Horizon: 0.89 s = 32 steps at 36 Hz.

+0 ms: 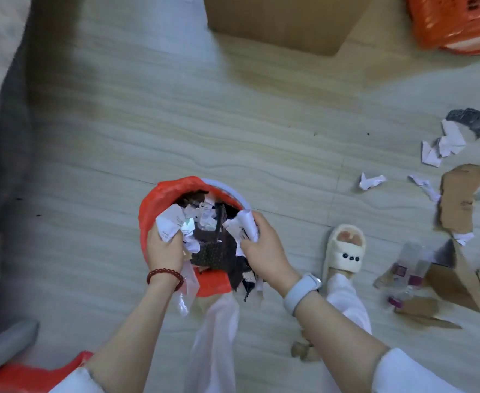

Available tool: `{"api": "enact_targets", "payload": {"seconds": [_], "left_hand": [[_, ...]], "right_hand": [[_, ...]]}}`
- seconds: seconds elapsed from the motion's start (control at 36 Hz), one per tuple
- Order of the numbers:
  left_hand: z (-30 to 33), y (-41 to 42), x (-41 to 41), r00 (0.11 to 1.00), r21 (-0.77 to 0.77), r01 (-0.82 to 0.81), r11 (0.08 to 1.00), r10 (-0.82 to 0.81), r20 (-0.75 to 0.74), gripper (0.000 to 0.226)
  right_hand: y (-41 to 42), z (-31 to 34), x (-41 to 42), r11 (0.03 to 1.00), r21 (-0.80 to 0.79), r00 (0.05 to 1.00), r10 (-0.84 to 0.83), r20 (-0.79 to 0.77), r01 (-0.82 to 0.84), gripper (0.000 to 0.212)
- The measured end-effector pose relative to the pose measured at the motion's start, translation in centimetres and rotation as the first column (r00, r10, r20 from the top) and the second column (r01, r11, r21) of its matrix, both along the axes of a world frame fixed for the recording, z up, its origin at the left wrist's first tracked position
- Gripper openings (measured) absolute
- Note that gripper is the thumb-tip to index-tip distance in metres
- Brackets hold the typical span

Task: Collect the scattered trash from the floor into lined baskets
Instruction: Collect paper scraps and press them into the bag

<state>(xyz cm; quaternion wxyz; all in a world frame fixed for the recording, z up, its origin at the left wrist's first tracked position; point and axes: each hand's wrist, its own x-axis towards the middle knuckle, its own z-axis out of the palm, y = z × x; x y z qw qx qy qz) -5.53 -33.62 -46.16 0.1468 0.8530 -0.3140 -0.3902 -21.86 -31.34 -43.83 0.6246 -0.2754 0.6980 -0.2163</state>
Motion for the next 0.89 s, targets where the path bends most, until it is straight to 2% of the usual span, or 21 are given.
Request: {"api": "enact_targets", "payload": {"seconds": [0.11, 0.22, 0.28, 0.33, 0.44, 0.5, 0.58, 0.64, 0.69, 0.78, 0.83, 0.89], "left_hand": [[-5.3, -0.5, 2.6, 0.987, 0.045, 0.066, 0.997, -0.058, -0.147, 0.033], [-7.6, -0.6, 4.1, 0.942, 0.057, 0.272, 0.961, -0.253, -0.222, 0.073], [-7.9, -0.3, 5.0, 0.911, -0.006, 0.346, 0.938, -0.337, -0.239, 0.082], [-7.8, 0.1, 5.7, 0.873, -0.044, 0.453, 0.890, -0.453, -0.180, 0.080], [-6.0, 1.3, 6.4, 0.831, 0.028, 0.556, 0.831, -0.555, -0.032, 0.075], [-5.2, 2.1, 6.9, 0.769, -0.037, 0.639, 0.769, -0.636, 0.055, 0.070], [-5.3, 2.9, 7.5, 0.646, -0.029, 0.761, 0.648, -0.753, 0.127, 0.069], [-6.2, 3.2, 7.6, 0.507, 0.000, 0.856, 0.516, -0.841, 0.186, 0.067], [-7.8, 3.5, 7.7, 0.332, 0.078, 0.929, 0.361, -0.909, 0.252, 0.067], [-11.2, 3.3, 7.7, 0.150, 0.157, 0.967, 0.202, -0.945, 0.291, 0.072], [-13.4, 3.4, 7.7, 0.082, 0.207, 0.968, 0.144, -0.957, 0.279, 0.085], [-15.8, 3.6, 7.6, 0.058, 0.261, 0.956, 0.132, -0.961, 0.270, 0.094]], "right_hand": [[0.2, -3.5, 4.9, 0.994, -0.094, 0.990, 0.044, -0.135, -0.058, 0.053], [-0.4, -5.7, 7.1, 0.989, -0.142, 0.996, 0.037, -0.082, -0.049, 0.052], [-0.5, -6.7, 7.6, 0.985, -0.154, 0.994, 0.070, -0.089, -0.083, 0.061], [-0.3, -7.4, 7.8, 0.982, -0.140, 0.985, 0.105, -0.136, -0.124, 0.069], [0.5, -7.9, 7.5, 0.937, -0.128, 0.914, 0.275, -0.300, -0.324, 0.070], [1.1, -8.1, 7.4, 0.864, -0.139, 0.828, 0.402, -0.391, -0.485, 0.067], [2.0, -9.0, 7.3, 0.673, -0.143, 0.635, 0.575, -0.516, -0.725, 0.067], [2.5, -10.3, 7.2, 0.511, -0.087, 0.455, 0.661, -0.596, -0.855, 0.073], [2.7, -12.0, 7.0, 0.389, -0.024, 0.301, 0.672, -0.677, -0.921, 0.082], [2.5, -15.3, 6.7, 0.343, 0.051, 0.192, 0.634, -0.749, -0.938, 0.091], [2.5, -17.4, 6.7, 0.335, 0.103, 0.136, 0.616, -0.776, -0.937, 0.099], [2.5, -19.3, 6.8, 0.322, 0.161, 0.072, 0.605, -0.793, -0.933, 0.107]]}}
